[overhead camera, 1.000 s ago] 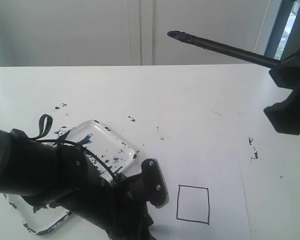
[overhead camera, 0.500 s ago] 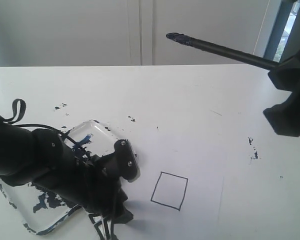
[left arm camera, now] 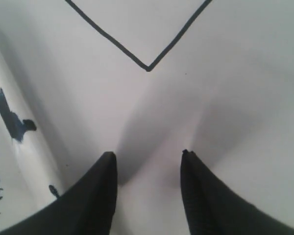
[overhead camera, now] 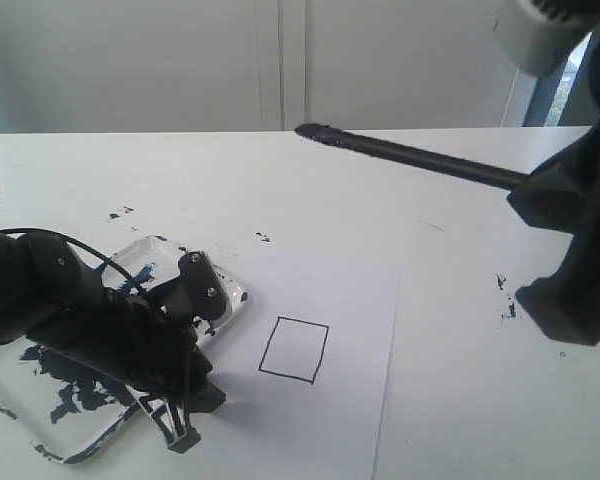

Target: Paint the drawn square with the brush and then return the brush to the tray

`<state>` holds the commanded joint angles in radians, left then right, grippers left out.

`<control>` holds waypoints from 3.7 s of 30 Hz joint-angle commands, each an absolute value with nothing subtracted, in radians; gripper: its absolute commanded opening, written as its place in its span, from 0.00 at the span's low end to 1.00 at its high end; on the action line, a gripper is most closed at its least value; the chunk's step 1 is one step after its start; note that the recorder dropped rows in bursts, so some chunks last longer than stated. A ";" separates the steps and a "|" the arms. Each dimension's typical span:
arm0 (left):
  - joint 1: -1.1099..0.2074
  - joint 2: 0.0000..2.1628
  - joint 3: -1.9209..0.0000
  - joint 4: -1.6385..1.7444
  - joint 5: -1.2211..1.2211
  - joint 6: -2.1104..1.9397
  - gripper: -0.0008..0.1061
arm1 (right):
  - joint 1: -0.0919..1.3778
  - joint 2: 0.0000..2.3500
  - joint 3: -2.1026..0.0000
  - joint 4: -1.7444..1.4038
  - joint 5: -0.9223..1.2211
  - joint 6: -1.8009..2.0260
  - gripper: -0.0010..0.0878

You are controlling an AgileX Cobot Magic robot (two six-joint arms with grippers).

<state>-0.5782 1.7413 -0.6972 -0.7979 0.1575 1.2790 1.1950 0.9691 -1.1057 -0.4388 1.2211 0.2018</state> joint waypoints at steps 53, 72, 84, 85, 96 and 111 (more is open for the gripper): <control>-0.580 1.686 -0.622 -0.484 0.442 1.800 0.50 | 1.195 0.989 -0.892 -0.079 1.221 0.072 0.01; -0.580 1.686 -0.640 -0.515 0.473 1.757 0.48 | 1.195 0.989 -0.848 -0.040 1.187 0.051 0.01; -0.580 1.686 -0.640 -0.515 0.448 1.747 0.48 | 1.196 1.074 -0.848 0.099 1.113 0.016 0.01; -0.580 1.686 -0.640 -0.518 0.436 1.742 0.48 | 1.196 1.079 -0.848 0.097 1.106 0.014 0.01; -0.580 1.688 -0.640 -0.586 0.265 1.738 0.48 | 1.196 1.027 -0.888 -0.015 1.094 0.052 0.01; -0.580 1.511 -0.671 -0.583 0.442 1.643 0.48 | 1.196 1.010 -0.912 -0.199 1.142 0.092 0.01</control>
